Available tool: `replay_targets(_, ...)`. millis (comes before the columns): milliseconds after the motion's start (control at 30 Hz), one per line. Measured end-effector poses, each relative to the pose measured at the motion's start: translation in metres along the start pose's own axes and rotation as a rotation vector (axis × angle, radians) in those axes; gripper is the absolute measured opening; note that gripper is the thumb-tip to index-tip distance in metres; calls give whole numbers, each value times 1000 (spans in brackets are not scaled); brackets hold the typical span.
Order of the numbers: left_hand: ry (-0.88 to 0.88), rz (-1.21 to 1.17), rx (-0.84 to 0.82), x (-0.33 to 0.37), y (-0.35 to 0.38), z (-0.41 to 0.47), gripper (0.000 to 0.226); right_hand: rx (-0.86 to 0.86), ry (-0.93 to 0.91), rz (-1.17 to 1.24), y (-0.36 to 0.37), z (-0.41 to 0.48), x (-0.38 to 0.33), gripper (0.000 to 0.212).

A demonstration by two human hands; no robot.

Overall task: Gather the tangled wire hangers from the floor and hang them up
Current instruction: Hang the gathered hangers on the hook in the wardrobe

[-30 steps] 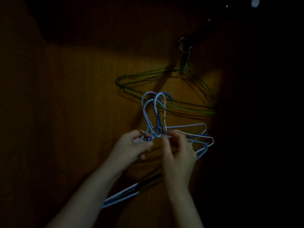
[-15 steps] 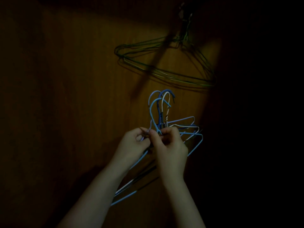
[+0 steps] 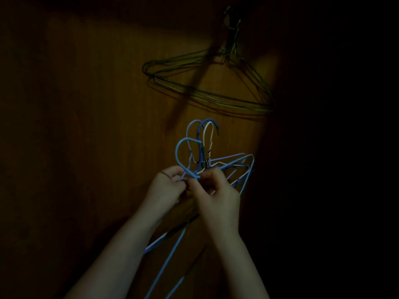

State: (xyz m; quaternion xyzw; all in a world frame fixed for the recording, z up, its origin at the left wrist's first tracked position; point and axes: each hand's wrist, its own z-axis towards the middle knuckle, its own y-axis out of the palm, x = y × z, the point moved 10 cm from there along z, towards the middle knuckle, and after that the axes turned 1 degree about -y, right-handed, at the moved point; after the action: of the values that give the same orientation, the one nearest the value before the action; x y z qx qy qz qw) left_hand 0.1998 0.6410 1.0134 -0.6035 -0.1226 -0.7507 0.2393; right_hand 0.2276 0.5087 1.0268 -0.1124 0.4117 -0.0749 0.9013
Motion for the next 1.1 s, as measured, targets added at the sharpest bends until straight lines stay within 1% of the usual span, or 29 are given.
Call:
replay_targets(33, 2, 20, -1, -1, -1, 2, 32, -9, -8, 3, -2, 1, 0, 15)
replay_targets(133, 27, 74, -4, -1, -7, 6, 14, -2, -39, 23, -14, 7, 3, 16)
replay_targets(233, 79, 111, -31, 1, -14, 10, 4, 40, -63, 19, -35, 22, 14, 6)
replay_targets(333, 121, 209, -91, 7, -21, 16, 8, 77, -99, 2, -63, 44, 20, 4)
replay_targets(433, 201, 317, -161, 21, -25, 24, 12, 118, -138, 25, -95, 66, 13, 11)
replay_targets(533, 338, 447, -199, 41, -24, 29, 11, 78, -143, 94, -108, 94, -1, 22)
replay_targets(600, 413, 539, -216, 52, -19, 30, 10, 36, -147, 103, -109, 113, -11, 20)
replay_targets(667, 473, 568, -243, 64, -12, 30, 8, 10, -143, 116, -110, 130, -18, 15)
replay_targets(767, 571, 607, -242, 86, -4, 34, 6, 3, -103, 184, -107, 154, -20, 18)
replay_targets(833, 635, 636, -226, 100, -3, 41, 12, 19, -67, 224, -104, 172, -18, 21)
replay_targets(933, 742, 698, -144, 126, -8, 54, 40, 52, -25, 269, -101, 201, -17, 22)
replay_targets(1000, 794, 708, -84, 144, -13, 66, 52, 89, -13, 322, -102, 222, -21, 21)
replay_targets(1033, 807, 702, -66, 153, -15, 72, 55, 112, -6, 344, -104, 233, -24, 20)
replay_targets(1100, 810, 699, -27, 168, -19, 87, 54, 157, 8, 355, -106, 256, -32, 20)
